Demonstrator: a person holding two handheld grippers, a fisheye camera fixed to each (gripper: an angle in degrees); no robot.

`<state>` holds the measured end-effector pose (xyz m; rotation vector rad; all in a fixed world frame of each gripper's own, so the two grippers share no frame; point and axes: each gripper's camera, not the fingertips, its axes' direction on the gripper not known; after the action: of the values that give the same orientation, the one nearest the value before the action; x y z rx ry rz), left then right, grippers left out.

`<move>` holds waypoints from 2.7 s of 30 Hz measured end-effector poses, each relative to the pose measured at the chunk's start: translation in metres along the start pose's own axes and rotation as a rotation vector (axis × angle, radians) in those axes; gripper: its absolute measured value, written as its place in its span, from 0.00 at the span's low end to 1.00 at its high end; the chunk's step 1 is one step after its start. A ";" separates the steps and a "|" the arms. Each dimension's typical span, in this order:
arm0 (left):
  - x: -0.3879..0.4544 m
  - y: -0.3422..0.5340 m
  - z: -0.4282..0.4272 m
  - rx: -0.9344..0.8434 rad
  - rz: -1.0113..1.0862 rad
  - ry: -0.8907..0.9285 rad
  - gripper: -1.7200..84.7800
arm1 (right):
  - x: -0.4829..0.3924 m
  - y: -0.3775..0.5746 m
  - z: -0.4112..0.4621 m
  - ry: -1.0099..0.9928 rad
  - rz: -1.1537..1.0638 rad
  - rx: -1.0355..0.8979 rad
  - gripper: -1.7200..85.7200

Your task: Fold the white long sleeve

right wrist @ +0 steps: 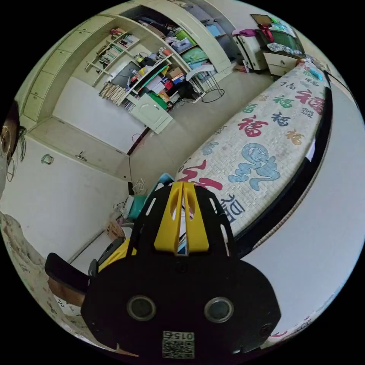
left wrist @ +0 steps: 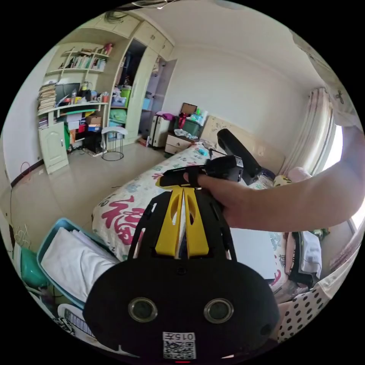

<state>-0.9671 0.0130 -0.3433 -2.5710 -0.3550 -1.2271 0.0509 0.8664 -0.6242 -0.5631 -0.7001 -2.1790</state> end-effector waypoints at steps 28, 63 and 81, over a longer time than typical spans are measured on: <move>-0.485 0.365 -0.182 -0.336 -0.723 -0.376 0.03 | -0.225 -0.201 0.604 0.264 -0.503 -0.810 0.09; -0.173 0.273 0.254 -0.536 0.047 0.244 0.17 | 0.149 0.024 -0.056 0.255 0.372 -0.247 0.05; 0.101 0.259 0.360 -0.529 0.511 0.135 0.05 | 0.253 0.115 -0.205 -0.168 0.490 0.080 0.14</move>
<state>-0.5612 -0.0949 -0.5170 -2.6959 0.7047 -1.4064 -0.0492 0.5366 -0.5955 -0.7899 -0.6523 -1.6563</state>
